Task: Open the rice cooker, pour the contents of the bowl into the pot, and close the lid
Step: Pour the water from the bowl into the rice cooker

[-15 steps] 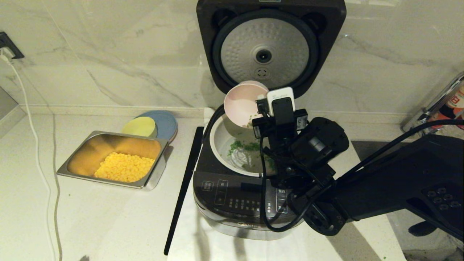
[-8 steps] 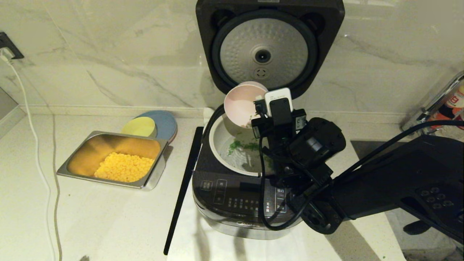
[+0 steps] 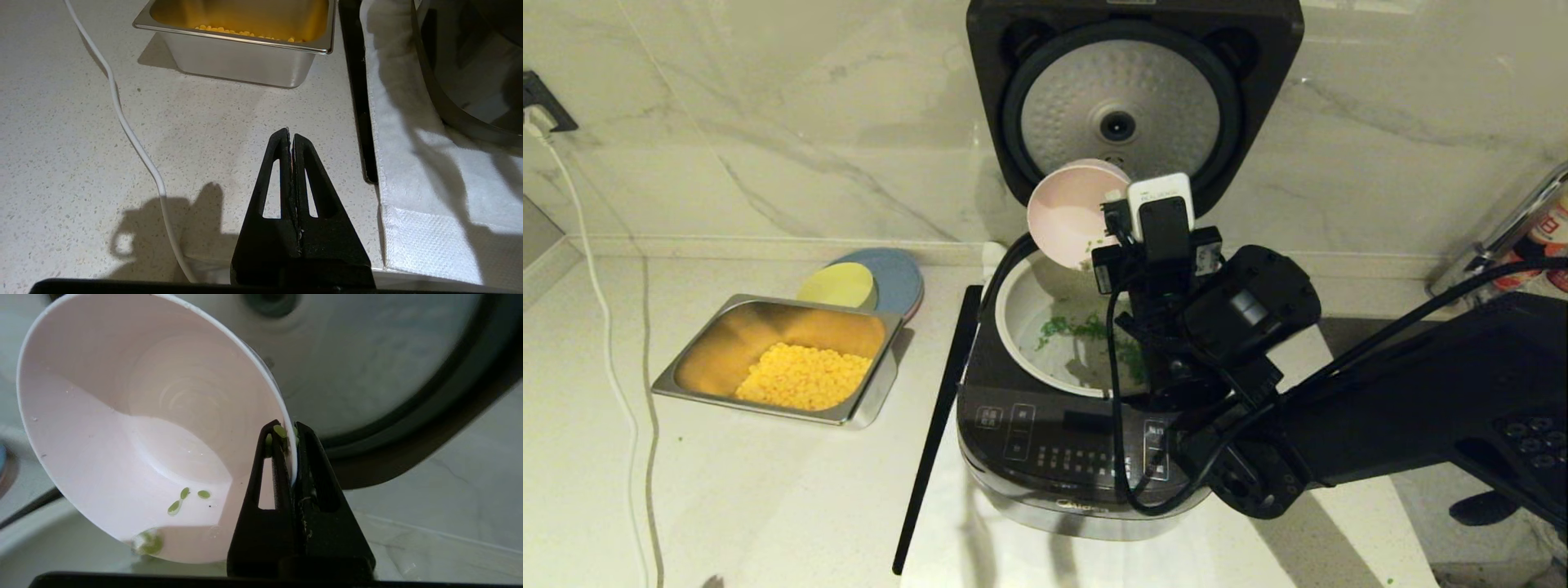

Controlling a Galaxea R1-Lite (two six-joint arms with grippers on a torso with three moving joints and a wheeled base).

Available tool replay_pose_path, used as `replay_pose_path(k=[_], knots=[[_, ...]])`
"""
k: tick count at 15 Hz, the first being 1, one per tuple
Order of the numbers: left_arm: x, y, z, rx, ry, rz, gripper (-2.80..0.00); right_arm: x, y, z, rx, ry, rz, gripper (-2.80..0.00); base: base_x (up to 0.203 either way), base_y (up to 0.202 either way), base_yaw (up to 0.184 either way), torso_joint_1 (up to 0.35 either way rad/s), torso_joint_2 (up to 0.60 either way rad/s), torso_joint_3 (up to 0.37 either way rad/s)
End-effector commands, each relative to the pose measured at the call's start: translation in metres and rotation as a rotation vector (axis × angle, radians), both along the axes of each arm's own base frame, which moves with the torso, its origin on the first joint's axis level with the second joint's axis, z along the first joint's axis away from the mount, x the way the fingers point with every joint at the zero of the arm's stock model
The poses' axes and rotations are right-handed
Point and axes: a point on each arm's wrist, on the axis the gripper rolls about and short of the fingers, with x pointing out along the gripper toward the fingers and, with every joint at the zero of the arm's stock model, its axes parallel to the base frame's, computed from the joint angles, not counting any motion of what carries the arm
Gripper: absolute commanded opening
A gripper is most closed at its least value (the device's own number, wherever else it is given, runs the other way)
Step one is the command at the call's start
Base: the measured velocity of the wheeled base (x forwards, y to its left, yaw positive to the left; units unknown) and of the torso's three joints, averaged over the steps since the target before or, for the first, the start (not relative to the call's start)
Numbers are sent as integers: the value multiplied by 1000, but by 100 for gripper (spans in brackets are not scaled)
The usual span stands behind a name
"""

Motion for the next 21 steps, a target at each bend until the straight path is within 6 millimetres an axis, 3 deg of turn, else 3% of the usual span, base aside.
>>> replay_pose_path(k=[1,3,6,8,12,15,16,18,19,21], knots=[[1,0,-3,0,8,0,-280,-7,-6,16,33,-32,-3,-280,0,0,0,0,0,0],[1,0,-3,-1,8,0,-280,-8,-6,14,26,-26,0,-280,0,0,0,0,0,0],[1,0,-3,-1,8,0,-280,-2,1,-12,-28,28,2,-280,0,0,0,0,0,0],[1,0,-3,0,8,0,-280,-1,4,-18,-53,37,-2,-280,0,0,0,0,0,0],[1,0,-3,1,8,1,-280,-5,0,3,-20,-9,-10,-280,0,0,0,0,0,0],[1,0,-3,-1,8,0,-280,-1,5,-26,-76,55,-4,-280,0,0,0,0,0,0],[1,0,-3,-1,8,0,-280,-1,5,-23,-72,50,-5,-280,0,0,0,0,0,0],[1,0,-3,-1,8,0,-280,-5,1,0,-31,-1,-11,-280,0,0,0,0,0,0],[1,0,-3,0,8,0,-280,-4,1,0,-37,-4,-15,-280,0,0,0,0,0,0],[1,0,-3,1,8,1,-280,0,5,-20,-75,39,-13,-280,0,0,0,0,0,0]])
